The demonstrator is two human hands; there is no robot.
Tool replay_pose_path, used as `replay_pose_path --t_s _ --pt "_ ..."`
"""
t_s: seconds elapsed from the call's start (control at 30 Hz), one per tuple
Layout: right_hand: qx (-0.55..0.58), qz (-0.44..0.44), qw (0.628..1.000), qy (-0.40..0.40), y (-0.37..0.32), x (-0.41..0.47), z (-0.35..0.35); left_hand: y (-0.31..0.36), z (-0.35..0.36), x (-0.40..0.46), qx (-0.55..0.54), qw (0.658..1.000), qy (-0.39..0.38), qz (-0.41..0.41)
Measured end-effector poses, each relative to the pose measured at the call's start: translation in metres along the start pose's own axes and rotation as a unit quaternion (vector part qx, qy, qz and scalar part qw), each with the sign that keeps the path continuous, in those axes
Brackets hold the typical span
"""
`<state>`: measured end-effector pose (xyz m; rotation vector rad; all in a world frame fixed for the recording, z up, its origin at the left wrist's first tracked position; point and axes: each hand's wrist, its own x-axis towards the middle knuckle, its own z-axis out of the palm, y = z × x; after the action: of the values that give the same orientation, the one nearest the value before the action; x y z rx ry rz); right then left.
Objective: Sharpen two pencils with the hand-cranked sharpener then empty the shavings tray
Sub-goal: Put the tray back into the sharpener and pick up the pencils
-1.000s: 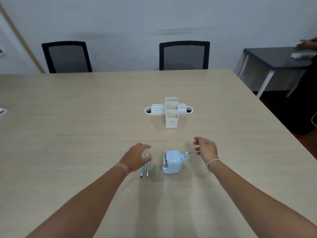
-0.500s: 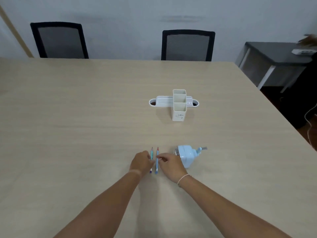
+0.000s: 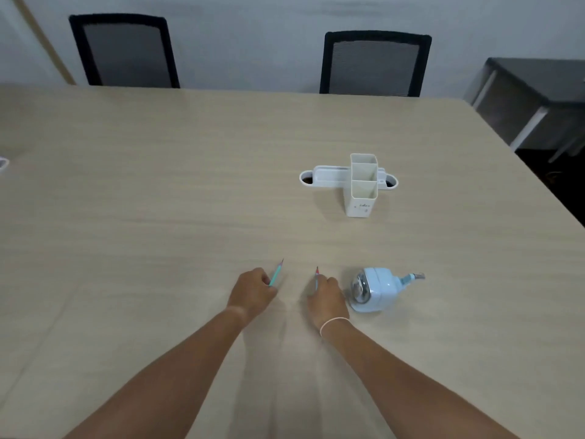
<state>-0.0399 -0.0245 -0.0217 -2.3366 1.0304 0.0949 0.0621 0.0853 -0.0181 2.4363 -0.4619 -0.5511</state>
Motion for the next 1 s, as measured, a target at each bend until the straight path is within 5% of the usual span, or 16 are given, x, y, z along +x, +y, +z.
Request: replay_pose_path --t_s 0.23,0.47,0.73,1.0 --pt "0.109 0.005 0.994 -0.012 -0.033 0.017 -0.008 0.007 -0.040 0.009 -0.082 0.995 0.058 -0.009" --pt "0.303 -0.029 0.950 0.075 -0.049 0.073 -0.118 0.082 -0.047 0.039 -0.178 0.979 0.088 0.038" --pt "0.292 -0.043 0.939 0.179 0.031 0.143 -0.218 0.202 -0.004 0.094 -0.206 0.970 0.082 0.096" --pt "0.264 -0.079 0.955 0.111 0.053 0.192 -0.200 0.246 0.030 0.145 -0.228 0.962 0.102 0.112"
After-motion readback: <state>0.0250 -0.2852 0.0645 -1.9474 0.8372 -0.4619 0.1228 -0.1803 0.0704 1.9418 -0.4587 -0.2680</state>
